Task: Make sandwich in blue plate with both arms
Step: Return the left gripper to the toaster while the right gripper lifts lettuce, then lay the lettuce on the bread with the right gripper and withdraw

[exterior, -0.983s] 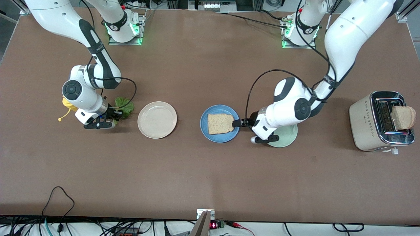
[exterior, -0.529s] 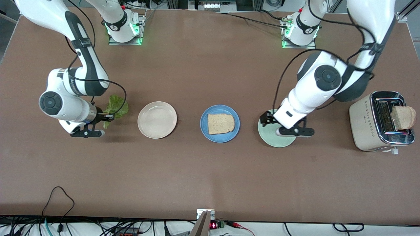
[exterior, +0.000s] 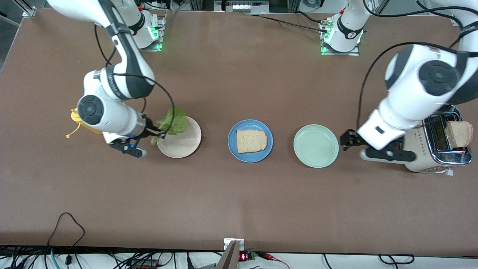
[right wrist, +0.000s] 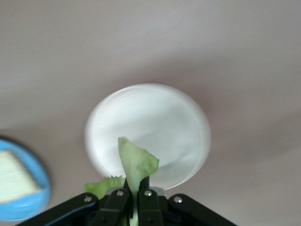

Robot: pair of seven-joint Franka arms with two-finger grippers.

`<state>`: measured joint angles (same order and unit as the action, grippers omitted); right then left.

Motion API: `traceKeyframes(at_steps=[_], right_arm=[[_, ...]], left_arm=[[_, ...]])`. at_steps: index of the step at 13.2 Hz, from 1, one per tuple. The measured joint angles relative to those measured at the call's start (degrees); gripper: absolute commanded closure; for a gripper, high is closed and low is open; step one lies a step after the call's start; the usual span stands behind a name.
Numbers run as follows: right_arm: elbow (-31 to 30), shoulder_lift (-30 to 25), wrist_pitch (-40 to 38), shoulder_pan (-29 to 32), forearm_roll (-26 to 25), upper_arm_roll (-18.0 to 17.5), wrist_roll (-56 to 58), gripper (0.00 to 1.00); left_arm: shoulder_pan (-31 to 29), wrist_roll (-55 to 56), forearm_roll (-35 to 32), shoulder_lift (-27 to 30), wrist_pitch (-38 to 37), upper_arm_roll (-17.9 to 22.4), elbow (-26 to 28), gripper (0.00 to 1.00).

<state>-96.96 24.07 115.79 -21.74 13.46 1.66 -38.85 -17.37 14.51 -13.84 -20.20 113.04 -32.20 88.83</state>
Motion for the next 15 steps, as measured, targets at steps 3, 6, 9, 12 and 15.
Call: traceKeyframes(at_steps=[3,6,9,12,15], right_arm=[[5.28,4.1,0.06,-4.91,1.29,-0.07,-15.24,1.0],[10.88,9.74,2.1,-9.17,4.57,-0.09,-28.2,1.0],[15.31,14.75,9.2,-12.8,6.43,-0.08,-37.57,1.0],[16.76,18.15,14.86,-15.59,6.51,-0.07,-42.46,1.0],[16.87,20.66,18.03,-17.59,6.53,-0.07,-44.19,0.99]], left_arm=[[9.49,-3.67,5.9,3.71,-3.28,17.88,-0.77,0.0],[16.05,-12.97,13.26,7.4,-8.26,30.9,-2.3,0.0],[16.02,-14.76,15.05,11.22,-14.88,32.47,-2.29,0.0],[16.33,-14.66,15.05,13.29,-15.65,32.34,-1.66,0.0],[16.24,-13.92,15.05,13.3,-17.29,32.1,-1.53,0.0]])
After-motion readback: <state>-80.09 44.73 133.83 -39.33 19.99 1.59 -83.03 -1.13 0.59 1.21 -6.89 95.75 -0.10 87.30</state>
